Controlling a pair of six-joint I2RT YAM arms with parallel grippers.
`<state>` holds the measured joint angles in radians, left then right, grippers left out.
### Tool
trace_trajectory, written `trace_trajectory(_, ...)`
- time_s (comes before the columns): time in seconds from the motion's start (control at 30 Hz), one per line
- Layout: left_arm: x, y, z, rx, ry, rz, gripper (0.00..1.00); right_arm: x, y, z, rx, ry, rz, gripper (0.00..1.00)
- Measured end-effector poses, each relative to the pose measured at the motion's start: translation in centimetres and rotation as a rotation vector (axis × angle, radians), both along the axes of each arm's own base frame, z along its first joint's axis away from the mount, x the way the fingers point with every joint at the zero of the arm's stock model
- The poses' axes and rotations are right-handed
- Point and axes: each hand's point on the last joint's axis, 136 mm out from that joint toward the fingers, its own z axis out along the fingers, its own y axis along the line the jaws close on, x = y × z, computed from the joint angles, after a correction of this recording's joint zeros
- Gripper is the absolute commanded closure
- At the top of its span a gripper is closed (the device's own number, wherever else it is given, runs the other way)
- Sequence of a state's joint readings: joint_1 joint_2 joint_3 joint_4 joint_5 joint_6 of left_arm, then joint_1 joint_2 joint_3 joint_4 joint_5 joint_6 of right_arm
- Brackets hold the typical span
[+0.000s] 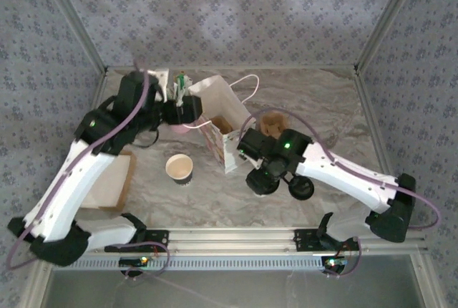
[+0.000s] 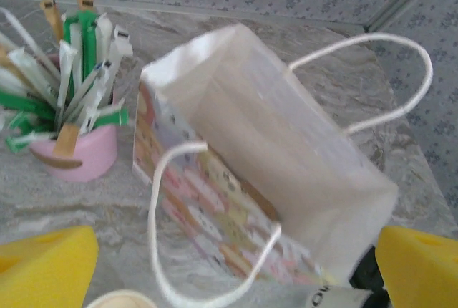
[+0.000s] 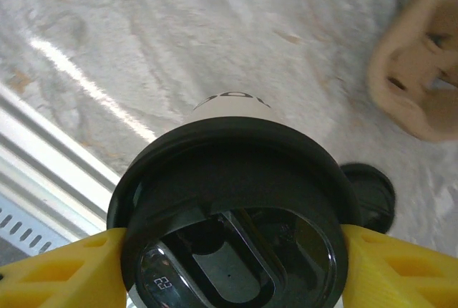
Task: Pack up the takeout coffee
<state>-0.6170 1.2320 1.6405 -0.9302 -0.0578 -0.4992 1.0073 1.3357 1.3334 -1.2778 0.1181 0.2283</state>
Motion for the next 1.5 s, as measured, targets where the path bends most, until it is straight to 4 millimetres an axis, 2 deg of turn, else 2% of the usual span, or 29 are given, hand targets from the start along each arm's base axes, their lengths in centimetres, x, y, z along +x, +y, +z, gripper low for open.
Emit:
trace_trajectory(0.23, 7.5, -2.1, 0.0, 0.046, 0.021, -0.022, 0.01, 2.1, -4.2, 4.2, 0.052, -0.093, -0.197, 0.31)
trace_trajectory(0.4, 12.8, -2.3, -1.2, 0.027, 0.058, -0.031, 0.0, 3.3, -6.7, 7.8, 0.122, -0.17, -0.314, 0.31)
trace_trajectory(0.5, 15.8, -3.5, -2.0, 0.0, 0.078, -0.075, 0.01, 3.8, -7.6, 10.2, 0.174, -0.217, -0.359, 0.31)
trace_trajectory(0.6, 17.8, -5.6, -3.4, -0.018, 0.115, -0.146, 0.01, 4.3, -8.2, 12.6, 0.226, -0.264, -0.389, 0.31)
trace_trajectory(0.7, 18.9, -7.0, -5.4, -0.024, 0.167, -0.2, 0.01, 4.7, -8.6, 14.7, 0.271, -0.31, -0.407, 0.31)
trace_trajectory(0.8, 18.8, -8.0, -7.6, -0.032, 0.241, -0.241, 0.01, 4.9, -8.8, 16.5, 0.312, -0.351, -0.416, 0.31)
trace_trajectory(0.93, 17.5, -8.9, -9.3, -0.044, 0.313, -0.283, 0.01, 4.9, -8.9, 18.8, 0.368, -0.397, -0.414, 0.31)
trace_trajectory(1.1, 14.4, -10.9, -11.4, -0.067, 0.399, -0.338, 0.01, 4.6, -8.4, 21.2, 0.456, -0.429, -0.391, 0.31)
trace_trajectory(1.27, 12.5, -12.2, -11.2, -0.093, 0.4, -0.365, 0.0, 4.3, -7.4, 23.0, 0.536, -0.434, -0.36, 0.31)
trace_trajectory(1.5, 9.6, -13.3, -10.3, -0.125, 0.393, -0.382, 0.01, 3.9, -6.3, 23.8, 0.604, -0.415, -0.321, 0.31)
